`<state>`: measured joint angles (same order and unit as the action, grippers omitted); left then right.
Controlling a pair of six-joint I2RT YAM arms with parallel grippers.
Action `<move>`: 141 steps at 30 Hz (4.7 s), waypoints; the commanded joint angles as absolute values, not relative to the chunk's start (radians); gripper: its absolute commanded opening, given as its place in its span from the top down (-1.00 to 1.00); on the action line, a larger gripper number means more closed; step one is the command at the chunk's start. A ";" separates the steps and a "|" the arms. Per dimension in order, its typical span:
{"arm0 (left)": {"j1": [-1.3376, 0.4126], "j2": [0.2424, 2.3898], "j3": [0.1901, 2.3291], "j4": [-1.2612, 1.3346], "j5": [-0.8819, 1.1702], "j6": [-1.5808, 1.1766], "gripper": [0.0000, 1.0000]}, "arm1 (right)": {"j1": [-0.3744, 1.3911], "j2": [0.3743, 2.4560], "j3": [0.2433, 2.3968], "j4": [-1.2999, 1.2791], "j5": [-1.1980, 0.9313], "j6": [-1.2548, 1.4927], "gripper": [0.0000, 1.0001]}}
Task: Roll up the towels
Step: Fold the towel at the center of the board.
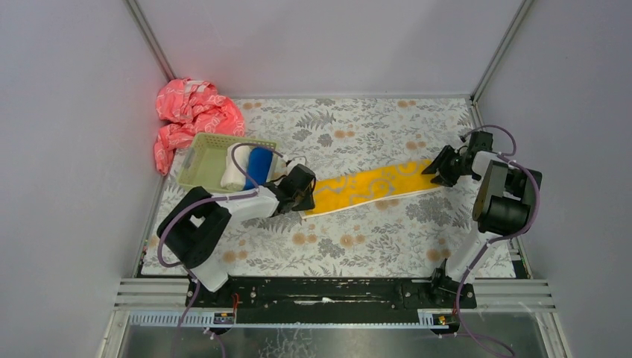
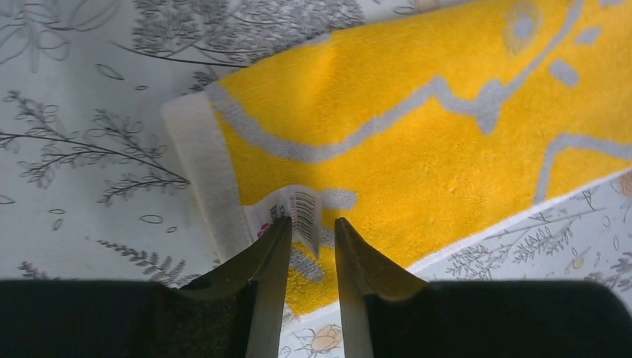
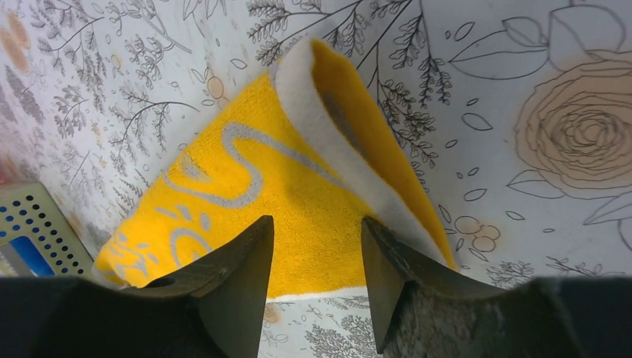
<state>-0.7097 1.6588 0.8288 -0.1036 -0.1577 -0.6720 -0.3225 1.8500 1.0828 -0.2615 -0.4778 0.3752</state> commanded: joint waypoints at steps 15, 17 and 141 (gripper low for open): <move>-0.635 1.591 0.917 -0.318 -0.111 -0.616 0.22 | -0.299 1.749 1.227 -0.388 -0.280 0.225 -0.22; -0.635 1.573 0.938 -0.328 -0.107 -0.606 0.19 | -0.280 1.757 1.247 -0.419 -0.229 0.187 -0.23; -0.591 1.589 1.013 -0.254 0.145 -0.718 0.16 | 0.425 1.643 1.153 -0.325 -0.454 0.388 -0.02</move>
